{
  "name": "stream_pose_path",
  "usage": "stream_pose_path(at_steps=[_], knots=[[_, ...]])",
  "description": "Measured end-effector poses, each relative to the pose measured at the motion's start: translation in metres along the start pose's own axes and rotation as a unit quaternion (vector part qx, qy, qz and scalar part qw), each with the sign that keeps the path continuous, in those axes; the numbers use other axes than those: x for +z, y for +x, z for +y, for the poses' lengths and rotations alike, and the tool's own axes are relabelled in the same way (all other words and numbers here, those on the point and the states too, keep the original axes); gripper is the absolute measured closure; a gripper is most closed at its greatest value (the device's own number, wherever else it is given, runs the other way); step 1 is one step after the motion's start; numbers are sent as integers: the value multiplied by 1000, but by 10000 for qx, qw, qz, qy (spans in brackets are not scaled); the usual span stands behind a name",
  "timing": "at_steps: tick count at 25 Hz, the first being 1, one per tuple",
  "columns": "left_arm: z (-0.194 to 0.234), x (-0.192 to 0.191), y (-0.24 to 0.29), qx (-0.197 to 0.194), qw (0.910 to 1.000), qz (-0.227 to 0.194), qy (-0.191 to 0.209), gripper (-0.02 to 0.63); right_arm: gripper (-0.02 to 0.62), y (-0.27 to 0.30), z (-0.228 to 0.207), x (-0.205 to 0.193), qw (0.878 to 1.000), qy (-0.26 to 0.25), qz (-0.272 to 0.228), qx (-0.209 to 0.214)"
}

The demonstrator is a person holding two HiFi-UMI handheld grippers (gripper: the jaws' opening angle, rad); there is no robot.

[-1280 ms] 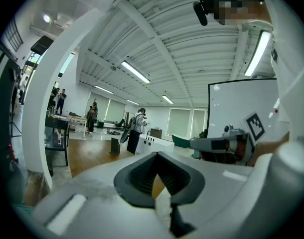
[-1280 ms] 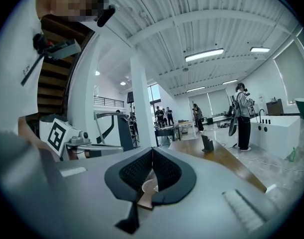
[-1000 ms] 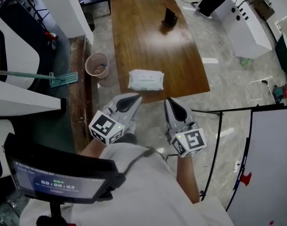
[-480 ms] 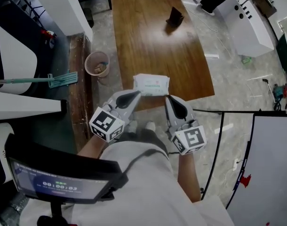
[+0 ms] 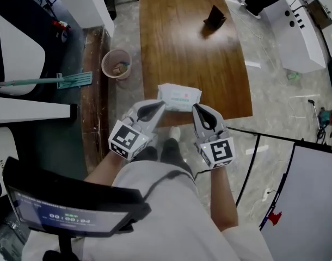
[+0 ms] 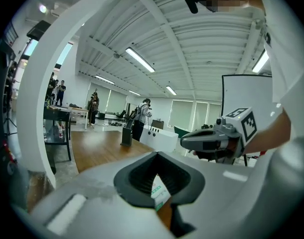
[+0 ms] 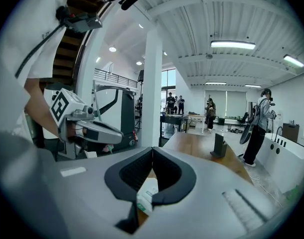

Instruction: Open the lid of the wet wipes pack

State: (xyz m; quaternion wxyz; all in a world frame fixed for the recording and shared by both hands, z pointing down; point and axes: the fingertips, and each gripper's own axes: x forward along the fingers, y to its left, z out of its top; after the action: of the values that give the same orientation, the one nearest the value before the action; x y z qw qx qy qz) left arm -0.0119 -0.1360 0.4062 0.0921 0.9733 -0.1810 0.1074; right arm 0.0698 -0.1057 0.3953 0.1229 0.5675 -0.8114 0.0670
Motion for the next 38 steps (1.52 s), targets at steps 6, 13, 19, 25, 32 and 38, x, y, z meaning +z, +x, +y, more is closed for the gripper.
stream_pose_path(at_steps=[6, 13, 19, 25, 32, 38], knots=[[9, -30, 27, 212, 9994, 275, -70, 597, 586, 32, -11, -41, 9969, -352, 425, 556], [8, -53, 49, 421, 9977, 516, 104, 598, 582, 59, -8, -87, 9833, -785, 933, 1348], [14, -88, 61, 631, 9944, 847, 10, 598, 561, 70, -4, -123, 9678, -977, 1384, 1863], [25, -118, 71, 950, 9897, 1050, -223, 598, 490, 83, -7, -148, 9558, -1147, 1680, 2124], [30, -151, 84, 1094, 9833, 1435, -214, 598, 401, 100, -12, -173, 9340, -1673, 2017, 2429], [26, -168, 91, 1162, 9806, 1555, -282, 598, 347, 105, -13, -184, 9184, -1950, 2186, 2659]])
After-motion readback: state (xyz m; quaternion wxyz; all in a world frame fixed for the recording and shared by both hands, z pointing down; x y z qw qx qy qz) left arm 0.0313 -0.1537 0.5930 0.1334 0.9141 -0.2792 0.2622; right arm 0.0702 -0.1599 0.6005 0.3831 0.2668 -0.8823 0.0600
